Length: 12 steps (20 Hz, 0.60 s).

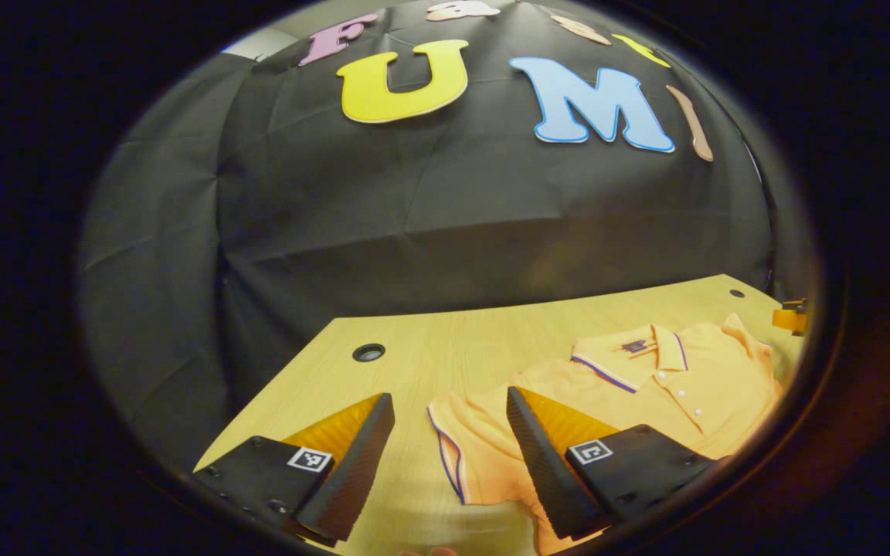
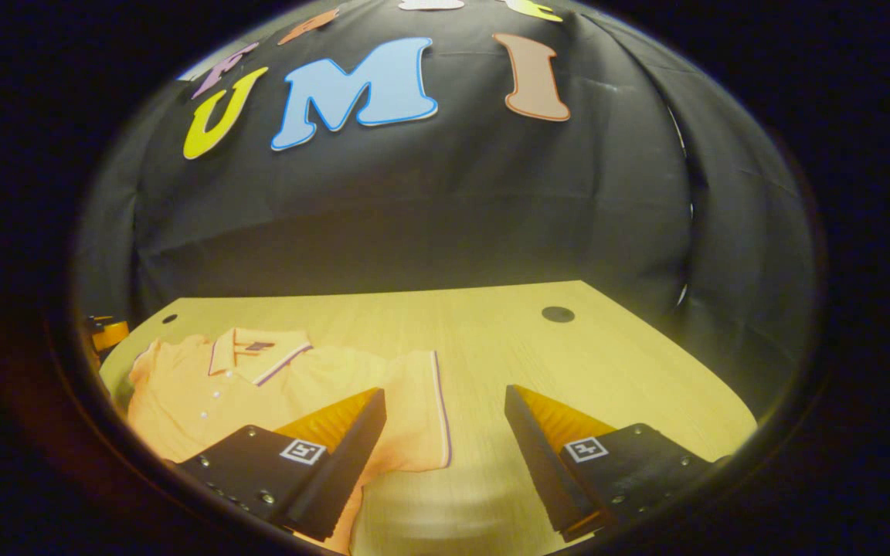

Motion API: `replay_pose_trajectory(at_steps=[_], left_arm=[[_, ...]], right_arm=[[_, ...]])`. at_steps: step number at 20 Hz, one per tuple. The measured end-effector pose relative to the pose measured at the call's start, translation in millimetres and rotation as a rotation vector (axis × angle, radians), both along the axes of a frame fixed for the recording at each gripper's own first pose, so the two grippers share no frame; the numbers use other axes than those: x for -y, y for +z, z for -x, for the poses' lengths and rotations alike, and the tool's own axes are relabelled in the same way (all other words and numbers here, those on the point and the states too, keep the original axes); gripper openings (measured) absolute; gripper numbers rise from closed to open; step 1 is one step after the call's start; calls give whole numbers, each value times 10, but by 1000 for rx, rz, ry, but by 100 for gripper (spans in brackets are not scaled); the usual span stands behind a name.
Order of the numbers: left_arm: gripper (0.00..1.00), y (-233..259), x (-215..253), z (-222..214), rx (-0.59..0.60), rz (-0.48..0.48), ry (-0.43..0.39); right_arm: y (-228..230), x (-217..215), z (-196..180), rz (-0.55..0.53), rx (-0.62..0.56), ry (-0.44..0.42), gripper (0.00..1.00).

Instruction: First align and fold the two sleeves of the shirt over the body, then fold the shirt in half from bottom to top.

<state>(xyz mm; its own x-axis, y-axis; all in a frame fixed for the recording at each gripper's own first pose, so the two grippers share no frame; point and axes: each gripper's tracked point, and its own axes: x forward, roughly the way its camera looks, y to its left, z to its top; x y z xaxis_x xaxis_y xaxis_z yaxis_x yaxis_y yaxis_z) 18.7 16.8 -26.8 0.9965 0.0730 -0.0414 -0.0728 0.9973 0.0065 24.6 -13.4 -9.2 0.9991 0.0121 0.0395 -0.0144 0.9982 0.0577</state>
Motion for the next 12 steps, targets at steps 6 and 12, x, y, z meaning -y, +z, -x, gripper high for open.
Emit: replay_pose_trajectory(at_steps=[6, 12], left_arm=[[100, 68, -46, 86, 14, 8, 0], [100, -18, -175, 84, 3, 19, 22]], right_arm=[[-31, -41, -27, 37, -17, -25, 96], [-290, -94, -163, 85, -98, -37, 96]])
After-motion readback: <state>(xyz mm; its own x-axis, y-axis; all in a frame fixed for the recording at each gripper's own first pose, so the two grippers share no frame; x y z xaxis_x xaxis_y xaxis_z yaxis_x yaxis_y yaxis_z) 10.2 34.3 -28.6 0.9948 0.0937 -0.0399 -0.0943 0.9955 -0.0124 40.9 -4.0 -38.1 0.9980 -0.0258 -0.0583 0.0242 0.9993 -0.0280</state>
